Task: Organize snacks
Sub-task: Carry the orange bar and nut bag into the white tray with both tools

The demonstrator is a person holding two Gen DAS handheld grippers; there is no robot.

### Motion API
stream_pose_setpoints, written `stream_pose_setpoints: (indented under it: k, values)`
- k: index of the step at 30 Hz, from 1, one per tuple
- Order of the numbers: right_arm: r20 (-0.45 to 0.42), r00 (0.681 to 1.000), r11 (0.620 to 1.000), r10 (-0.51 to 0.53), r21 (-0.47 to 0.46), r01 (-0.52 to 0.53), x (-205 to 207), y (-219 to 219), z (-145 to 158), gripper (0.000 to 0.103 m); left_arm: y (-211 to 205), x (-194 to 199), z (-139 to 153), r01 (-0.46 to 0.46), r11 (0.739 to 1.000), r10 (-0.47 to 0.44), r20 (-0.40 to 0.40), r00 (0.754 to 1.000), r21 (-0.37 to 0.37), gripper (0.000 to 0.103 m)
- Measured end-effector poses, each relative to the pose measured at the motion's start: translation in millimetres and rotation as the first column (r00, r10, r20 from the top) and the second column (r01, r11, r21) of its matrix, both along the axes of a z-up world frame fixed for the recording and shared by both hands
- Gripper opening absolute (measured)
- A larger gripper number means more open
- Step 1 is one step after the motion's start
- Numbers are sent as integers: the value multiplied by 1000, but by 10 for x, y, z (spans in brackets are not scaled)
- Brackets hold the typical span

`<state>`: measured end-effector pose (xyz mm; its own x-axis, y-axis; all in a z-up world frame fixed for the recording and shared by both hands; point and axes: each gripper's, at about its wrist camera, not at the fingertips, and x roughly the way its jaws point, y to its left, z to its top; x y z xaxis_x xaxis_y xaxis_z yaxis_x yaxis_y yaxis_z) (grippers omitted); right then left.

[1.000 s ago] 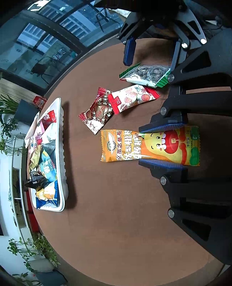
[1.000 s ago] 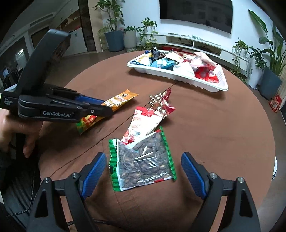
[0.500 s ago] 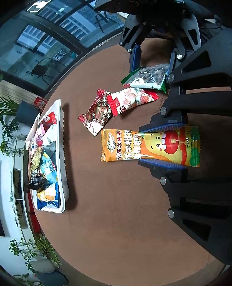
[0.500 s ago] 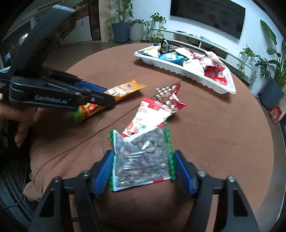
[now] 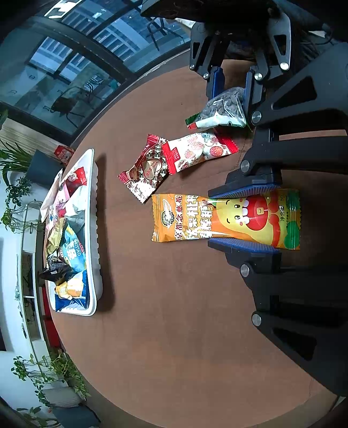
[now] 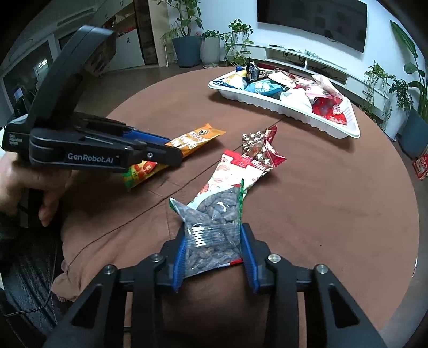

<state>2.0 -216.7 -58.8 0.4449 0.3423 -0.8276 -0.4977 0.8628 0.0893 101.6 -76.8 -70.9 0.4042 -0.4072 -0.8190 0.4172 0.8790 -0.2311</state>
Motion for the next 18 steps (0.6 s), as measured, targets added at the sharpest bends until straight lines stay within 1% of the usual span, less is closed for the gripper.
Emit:
stream_pose_setpoints:
  k: [4,9,15,18]
  values:
    - [1,1000,999,-8,50,8,-1,-53,74,38,21,-8,15,-1,1000,1,-1,1000,-12,27]
    - [7,999,988,-50,145,49,49,-205,223,38,36,-19,117,-5,999,5,12,1000,-45,27]
    - [25,994,974,-107,202,100,181,-367,418,38,3,60,317,1,997,2,40,999,-82,27]
    - [66,990,973,-125,202,109,308,-422,593,38,-5,188,500,-6,996,13,78,997,-89,27]
